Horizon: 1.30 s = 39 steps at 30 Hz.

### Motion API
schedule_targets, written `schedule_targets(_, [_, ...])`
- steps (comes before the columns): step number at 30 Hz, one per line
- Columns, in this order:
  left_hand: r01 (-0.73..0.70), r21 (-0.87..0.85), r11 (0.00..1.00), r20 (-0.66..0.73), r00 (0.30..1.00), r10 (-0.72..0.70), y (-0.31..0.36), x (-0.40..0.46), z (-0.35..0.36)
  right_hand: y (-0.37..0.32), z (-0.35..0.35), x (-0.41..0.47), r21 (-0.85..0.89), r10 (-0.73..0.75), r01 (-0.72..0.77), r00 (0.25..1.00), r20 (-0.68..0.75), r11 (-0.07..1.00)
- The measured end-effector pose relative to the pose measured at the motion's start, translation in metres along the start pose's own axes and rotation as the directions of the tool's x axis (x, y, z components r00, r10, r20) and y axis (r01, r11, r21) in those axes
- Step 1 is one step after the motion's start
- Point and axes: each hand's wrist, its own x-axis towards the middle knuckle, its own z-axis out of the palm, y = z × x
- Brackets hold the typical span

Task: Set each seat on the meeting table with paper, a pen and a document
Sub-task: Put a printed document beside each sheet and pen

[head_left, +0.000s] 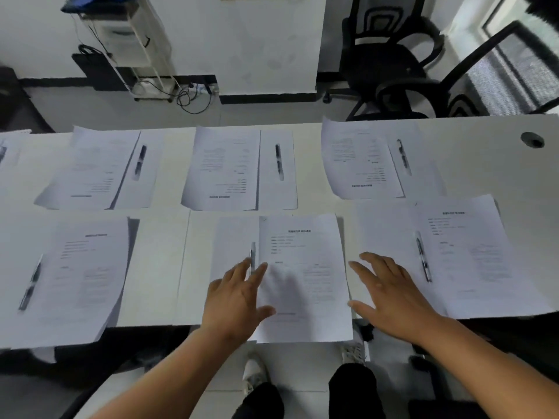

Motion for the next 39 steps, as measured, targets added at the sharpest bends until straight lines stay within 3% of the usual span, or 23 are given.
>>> schedule_targets(7, [-0.029, 0.023, 0.999, 0.060, 0.998, 0.028, -0.084, 0.000, -0.007, -0.057, 0.012, 0.014, -0.031, 0.051, -0.049, 0.996, 0.079, 0.998])
schedule_targets(19, [-0.170, 0.086, 0.982, 0.199, 0.968, 0.150, -0.108, 0.030, 0.017, -0.047, 0.042, 0.048, -0.082, 0.025, 0.001, 0.948, 0.316, 0.997])
schedule_targets(39, [-0.153, 0.090, 0.984, 0.185, 0.974, 0.134, -0.104, 0.038, 0.024, -0.036, 0.043, 0.055, -0.038, 0.012, -0.002, 0.967, 0.256, 0.999])
